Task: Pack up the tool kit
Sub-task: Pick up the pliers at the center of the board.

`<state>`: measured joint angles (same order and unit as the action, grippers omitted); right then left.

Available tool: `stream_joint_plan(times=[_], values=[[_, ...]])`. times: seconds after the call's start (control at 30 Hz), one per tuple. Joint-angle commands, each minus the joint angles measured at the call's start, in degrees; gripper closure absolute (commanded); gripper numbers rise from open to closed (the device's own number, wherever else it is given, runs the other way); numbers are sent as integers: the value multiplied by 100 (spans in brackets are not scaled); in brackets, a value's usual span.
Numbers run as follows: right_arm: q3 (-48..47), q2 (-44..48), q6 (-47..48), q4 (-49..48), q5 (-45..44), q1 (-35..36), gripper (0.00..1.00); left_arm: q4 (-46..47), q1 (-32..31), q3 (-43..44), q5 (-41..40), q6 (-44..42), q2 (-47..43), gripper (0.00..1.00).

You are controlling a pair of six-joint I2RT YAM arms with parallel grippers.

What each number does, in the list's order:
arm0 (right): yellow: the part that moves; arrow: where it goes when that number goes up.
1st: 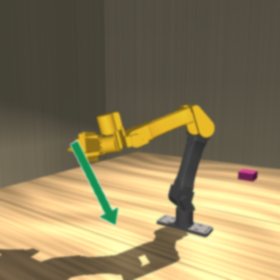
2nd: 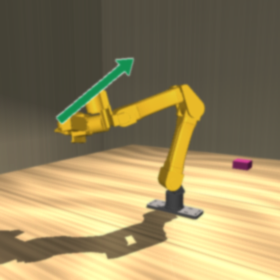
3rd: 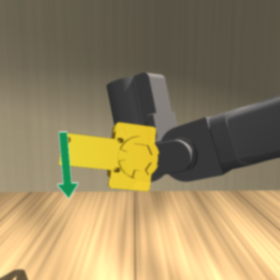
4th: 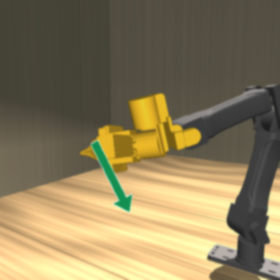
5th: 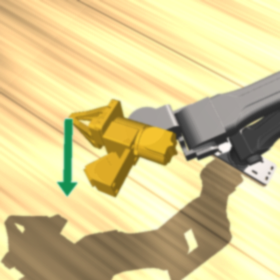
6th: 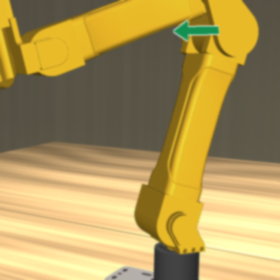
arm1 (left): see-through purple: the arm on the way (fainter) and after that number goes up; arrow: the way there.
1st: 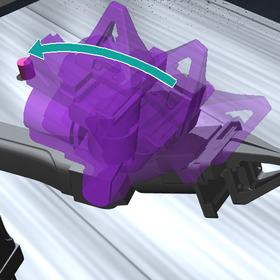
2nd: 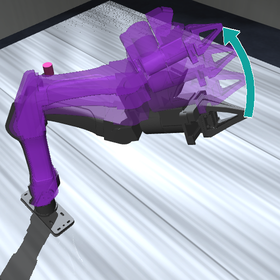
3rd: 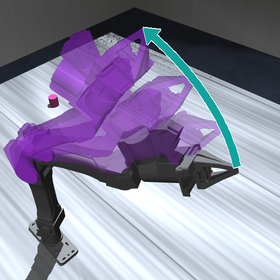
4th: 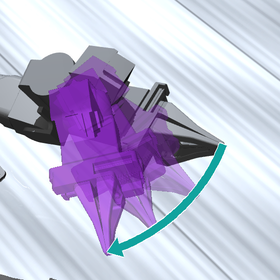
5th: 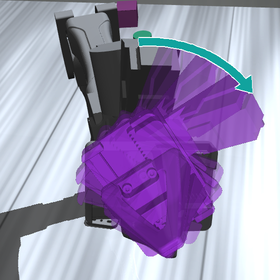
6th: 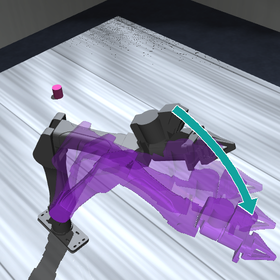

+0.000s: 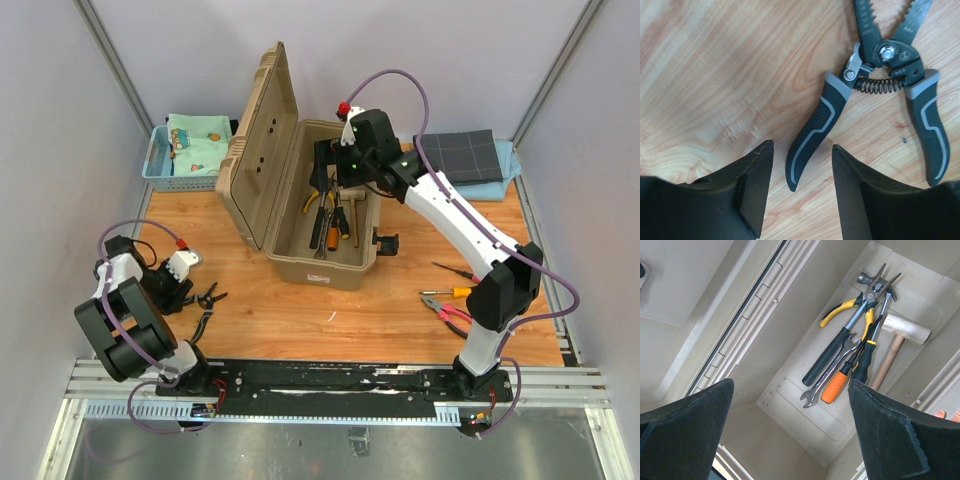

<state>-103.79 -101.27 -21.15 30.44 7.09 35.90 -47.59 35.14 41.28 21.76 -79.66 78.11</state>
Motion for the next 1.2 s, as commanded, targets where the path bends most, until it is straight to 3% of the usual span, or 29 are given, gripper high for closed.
stream_joint_plan(times=[0.0,0.2,0.4,0.53,0.63,0.93,1.17], values=[[-219,89,33,94,-37,-51,1,188,28,89,-313,-393,353,47],[-151,135,32,74,-65,-50,2,-134,16,165,-719,-746,580,56],[82,236,6,-67,-65,-65,2,-162,-119,-39,-1102,-860,563,74],[242,289,-12,-124,-40,-88,1,-216,-218,-123,-1190,-757,557,97],[319,339,-21,-149,-30,-121,1,-385,-226,9,-1036,-640,496,100],[373,442,-43,-217,-44,-199,1,-1572,-9,2837,1107,769,477,100],[641,606,-133,-434,36,-288,2,-1595,-7,4582,1923,1881,253,100]])
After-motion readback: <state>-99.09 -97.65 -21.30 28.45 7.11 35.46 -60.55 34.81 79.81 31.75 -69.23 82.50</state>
